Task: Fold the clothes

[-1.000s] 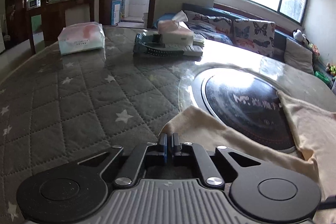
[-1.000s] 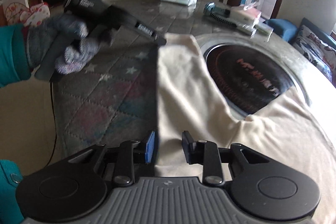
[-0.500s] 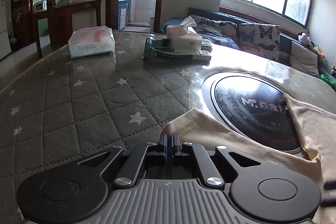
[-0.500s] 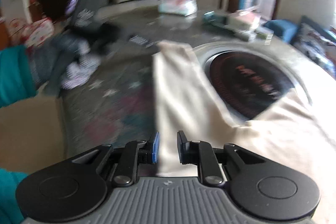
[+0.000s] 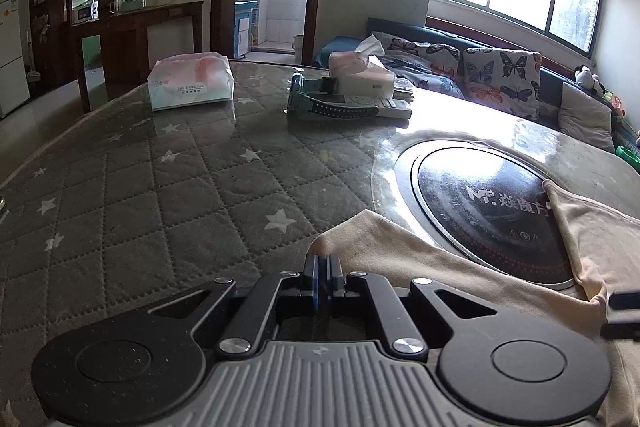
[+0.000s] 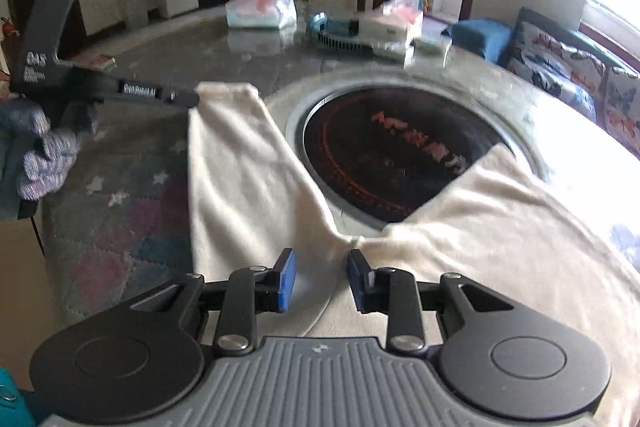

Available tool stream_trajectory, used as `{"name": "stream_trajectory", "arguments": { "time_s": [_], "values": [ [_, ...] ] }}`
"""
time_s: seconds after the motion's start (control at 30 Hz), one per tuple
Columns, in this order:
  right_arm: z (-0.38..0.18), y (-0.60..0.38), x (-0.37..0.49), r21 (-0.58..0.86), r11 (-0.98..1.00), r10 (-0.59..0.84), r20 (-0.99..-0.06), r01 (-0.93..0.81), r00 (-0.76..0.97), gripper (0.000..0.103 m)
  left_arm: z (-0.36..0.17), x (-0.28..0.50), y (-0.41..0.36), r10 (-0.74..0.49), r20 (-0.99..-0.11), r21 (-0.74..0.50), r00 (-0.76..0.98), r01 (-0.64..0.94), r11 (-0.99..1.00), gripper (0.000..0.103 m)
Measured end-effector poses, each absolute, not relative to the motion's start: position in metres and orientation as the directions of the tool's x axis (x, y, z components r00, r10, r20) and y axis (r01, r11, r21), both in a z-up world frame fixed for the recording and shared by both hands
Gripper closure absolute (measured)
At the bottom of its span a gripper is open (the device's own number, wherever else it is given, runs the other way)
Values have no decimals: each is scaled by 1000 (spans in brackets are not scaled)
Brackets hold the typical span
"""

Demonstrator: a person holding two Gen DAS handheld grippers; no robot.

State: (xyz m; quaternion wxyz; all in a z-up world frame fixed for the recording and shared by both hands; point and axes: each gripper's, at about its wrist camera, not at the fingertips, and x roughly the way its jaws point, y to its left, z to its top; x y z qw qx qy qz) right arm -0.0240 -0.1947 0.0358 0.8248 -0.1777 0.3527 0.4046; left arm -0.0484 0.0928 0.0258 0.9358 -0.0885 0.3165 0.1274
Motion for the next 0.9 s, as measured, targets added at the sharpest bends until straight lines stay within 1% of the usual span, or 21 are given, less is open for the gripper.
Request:
{"name": "stream_trajectory", "arguments": {
  "time_s": [0.07, 0.17, 0.23, 0.27, 0.43, 0.6, 0.77, 0.9],
  "values": [
    [37, -198, -15, 8, 632, 538, -724, -775, 432, 74, 26, -49, 92, 185, -617, -82, 765, -297, 952, 99],
    [28, -197, 0, 37, 646, 526, -745, -763, 409, 72, 26, -48, 91, 192, -620, -77, 761, -302, 950, 99],
    [25, -196, 3, 42, 642, 532, -744, -765, 405, 68, 26, -48, 90, 195, -622, -73, 759, -304, 950, 99],
    [26, -195, 2, 36, 634, 534, -744, -773, 403, 66, 26, -49, 90, 197, -623, -70, 757, -305, 950, 99],
    [42, -206, -8, 10, 619, 546, -724, -785, 421, 68, 27, -49, 91, 210, -636, -53, 742, -314, 948, 96],
    [58, -240, -18, -73, 655, 475, -733, -752, 486, 68, 34, -57, 85, 207, -625, -41, 752, -297, 954, 96],
    [63, -279, -36, -131, 685, 399, -756, -717, 519, 68, 44, -63, 37, 67, -613, -47, 787, -120, 992, 93],
    [54, -297, -57, -142, 676, 379, -775, -723, 506, 68, 51, -67, -2, -49, -603, -49, 796, 25, 998, 93]
  ]
}}
